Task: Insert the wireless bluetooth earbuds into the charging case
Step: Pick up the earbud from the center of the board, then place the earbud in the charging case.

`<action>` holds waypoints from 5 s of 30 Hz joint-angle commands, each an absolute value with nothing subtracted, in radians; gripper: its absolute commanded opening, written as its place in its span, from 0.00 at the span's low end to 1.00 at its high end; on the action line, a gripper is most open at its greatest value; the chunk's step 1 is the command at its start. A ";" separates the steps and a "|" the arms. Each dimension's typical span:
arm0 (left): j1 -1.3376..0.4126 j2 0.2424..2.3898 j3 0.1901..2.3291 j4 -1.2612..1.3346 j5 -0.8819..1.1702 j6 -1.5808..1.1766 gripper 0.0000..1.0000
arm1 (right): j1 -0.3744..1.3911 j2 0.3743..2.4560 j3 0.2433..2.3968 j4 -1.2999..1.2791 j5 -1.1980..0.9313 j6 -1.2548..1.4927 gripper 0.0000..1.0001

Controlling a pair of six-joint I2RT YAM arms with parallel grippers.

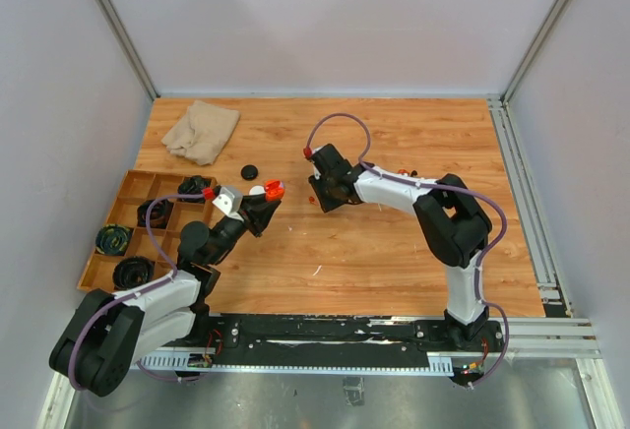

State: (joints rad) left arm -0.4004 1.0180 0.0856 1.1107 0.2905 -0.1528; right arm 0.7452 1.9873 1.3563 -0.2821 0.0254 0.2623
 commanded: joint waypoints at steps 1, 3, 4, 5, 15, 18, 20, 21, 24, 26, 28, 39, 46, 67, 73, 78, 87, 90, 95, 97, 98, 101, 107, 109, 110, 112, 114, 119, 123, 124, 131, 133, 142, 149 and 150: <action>-0.395 1.002 0.075 1.126 0.292 -0.133 0.00 | 0.742 1.924 1.391 -0.321 -0.021 0.188 0.30; -0.395 1.002 0.075 1.127 0.290 -0.132 0.00 | 0.744 1.928 1.424 -0.327 -0.055 0.153 0.34; -0.395 1.001 0.075 1.127 0.290 -0.132 0.00 | 0.745 1.937 1.444 -0.339 -0.067 0.136 0.35; -0.395 1.001 0.075 1.127 0.291 -0.132 0.00 | 0.746 1.948 1.465 -0.353 -0.079 0.122 0.37; -0.395 1.001 0.075 1.131 0.300 -0.133 0.00 | 0.756 2.096 1.661 -0.475 -0.114 0.020 0.39; -0.396 1.002 0.075 1.132 0.303 -0.133 0.00 | 0.756 2.141 1.717 -0.506 -0.121 -0.004 0.39; -0.394 1.003 0.075 1.134 0.306 -0.133 0.00 | 0.756 2.163 1.747 -0.523 -0.129 -0.017 0.39; -0.395 1.004 0.076 1.134 0.307 -0.132 0.00 | 0.756 2.173 1.758 -0.530 -0.134 -0.023 0.39; -0.394 1.006 0.077 1.135 0.310 -0.132 0.00 | 0.757 2.206 1.796 -0.553 -0.140 -0.040 0.39; -0.395 1.008 0.077 1.135 0.312 -0.132 0.00 | 0.757 2.229 1.822 -0.577 -0.142 -0.047 0.38; -0.395 1.008 0.078 1.135 0.314 -0.132 0.00 | 0.759 2.249 1.844 -0.605 -0.143 -0.052 0.37; -0.395 1.008 0.080 1.137 0.329 -0.132 0.00 | 0.768 2.308 1.884 -0.675 -0.113 -0.086 0.31; -0.394 1.007 0.080 1.140 0.344 -0.129 0.00 | 0.767 2.312 1.884 -0.687 -0.087 -0.092 0.19; -0.394 0.982 0.072 1.315 0.484 -0.154 0.00 | 0.756 1.762 1.460 -0.438 -0.093 0.018 0.08; -0.394 0.988 0.094 1.380 0.534 -0.169 0.00 | 0.758 1.539 1.333 -0.314 -0.078 0.081 0.07; -0.395 1.009 0.134 1.399 0.611 -0.177 0.00 | 0.757 1.350 1.209 -0.163 -0.080 0.157 0.07; -0.396 1.098 0.167 1.609 0.713 -0.243 0.00 | 0.786 1.112 1.021 0.112 -0.167 0.257 0.07; -0.396 1.118 0.180 1.647 0.719 -0.274 0.00 | 0.813 1.073 0.971 0.212 -0.199 0.272 0.07; -0.396 1.120 0.191 1.659 0.719 -0.309 0.00 | 0.877 1.046 0.912 0.351 -0.210 0.264 0.08; -0.396 1.118 0.192 1.659 0.719 -0.315 0.00 | 0.897 1.043 0.891 0.417 -0.217 0.260 0.08; -0.396 1.117 0.192 1.659 0.718 -0.319 0.00 | 0.907 1.042 0.882 0.443 -0.224 0.256 0.08; -0.398 1.107 0.192 1.664 0.718 -0.333 0.00 | 0.931 1.054 0.860 0.508 -0.242 0.250 0.08; -0.398 1.076 0.192 1.662 0.724 -0.351 0.00 | 0.965 1.098 0.826 0.618 -0.228 0.257 0.08; -0.398 1.065 0.188 1.663 0.722 -0.359 0.00 | 0.974 1.114 0.816 0.652 -0.224 0.264 0.08; -0.398 1.060 0.187 1.662 0.722 -0.361 0.00 | 0.977 1.122 0.815 0.662 -0.226 0.267 0.08; -0.397 1.049 0.186 1.663 0.721 -0.366 0.00 | 0.981 1.137 0.810 0.680 -0.228 0.273 0.08; -0.397 1.043 0.186 1.667 0.719 -0.373 0.00 | 0.986 1.150 0.804 0.698 -0.230 0.279 0.07; -0.397 1.046 0.184 1.701 0.714 -0.395 0.00 | 0.991 1.176 0.803 0.731 -0.257 0.300 0.07; -0.398 1.050 0.181 1.719 0.700 -0.404 0.00 | 0.994 1.194 0.799 0.760 -0.278 0.331 0.07; -0.398 1.051 0.180 1.724 0.696 -0.408 0.00 | 0.994 1.199 0.798 0.765 -0.281 0.337 0.07; -0.398 1.038 0.163 1.741 0.659 -0.408 0.00 | 1.001 1.200 0.783 0.782 -0.277 0.347 0.07; -0.398 1.030 0.159 1.743 0.654 -0.407 0.00 | 1.002 1.198 0.778 0.785 -0.272 0.346 0.07; -0.398 1.023 0.155 1.745 0.665 -0.410 0.00 | 1.003 1.179 0.751 0.805 -0.224 0.338 0.06; -0.397 1.046 0.145 1.743 0.674 -0.404 0.00 | 1.003 1.143 0.752 0.823 -0.235 0.330 0.06; -0.397 1.049 0.144 1.742 0.674 -0.403 0.00 | 1.003 1.136 0.751 0.824 -0.235 0.329 0.06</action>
